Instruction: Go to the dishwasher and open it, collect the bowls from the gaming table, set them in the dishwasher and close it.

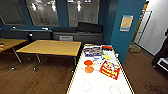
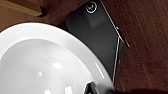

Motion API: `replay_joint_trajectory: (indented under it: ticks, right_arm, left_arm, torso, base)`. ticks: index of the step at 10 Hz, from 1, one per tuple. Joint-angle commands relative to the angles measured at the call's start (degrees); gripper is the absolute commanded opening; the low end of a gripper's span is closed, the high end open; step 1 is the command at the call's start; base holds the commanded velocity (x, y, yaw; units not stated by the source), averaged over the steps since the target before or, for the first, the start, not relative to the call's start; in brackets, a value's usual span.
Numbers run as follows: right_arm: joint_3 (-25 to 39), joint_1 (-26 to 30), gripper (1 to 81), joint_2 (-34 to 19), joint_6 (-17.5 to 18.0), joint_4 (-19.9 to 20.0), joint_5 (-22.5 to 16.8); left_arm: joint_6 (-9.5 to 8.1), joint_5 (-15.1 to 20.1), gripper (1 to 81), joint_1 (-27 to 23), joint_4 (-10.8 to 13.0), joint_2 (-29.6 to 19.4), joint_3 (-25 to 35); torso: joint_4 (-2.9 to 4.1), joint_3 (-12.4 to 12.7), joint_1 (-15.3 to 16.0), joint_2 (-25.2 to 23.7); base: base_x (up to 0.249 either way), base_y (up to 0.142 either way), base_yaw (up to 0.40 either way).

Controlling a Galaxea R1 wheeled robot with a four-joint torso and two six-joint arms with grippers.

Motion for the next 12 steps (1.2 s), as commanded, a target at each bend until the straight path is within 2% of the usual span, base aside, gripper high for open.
replay_joint_trajectory:
  ticks: [1, 7, 12]
  right_arm:
    - [-2.3, 0.9, 1.0, 0.9, -0.2, -2.1, -3.3]
    - [-5.2, 0.1, 1.0, 3.2, -0.3, -2.8, -3.2]
    - [-11.1, -0.2, 1.0, 6.1, -0.4, -5.7, -3.2]
  left_arm:
    - [0.04, 2.9, 1.0, -1.7, 0.6, -0.3, -0.1]
    - [0.04, 2.9, 1.0, -1.1, 0.6, 0.1, -0.1]
    - [0.04, 3.0, 1.0, -0.9, 0.6, 0.6, -0.7]
  torso:
    - [0.0, 0.0, 0.0, 0.0]
    - [0.0, 0.0, 0.0, 0.0]
    - [0.0, 0.0, 0.0, 0.0]
  base:
    - [0.0, 0.0, 0.0]
    - [-0.105, 0.0, 0.0]
    - [-0.131, 0.0, 0.0]
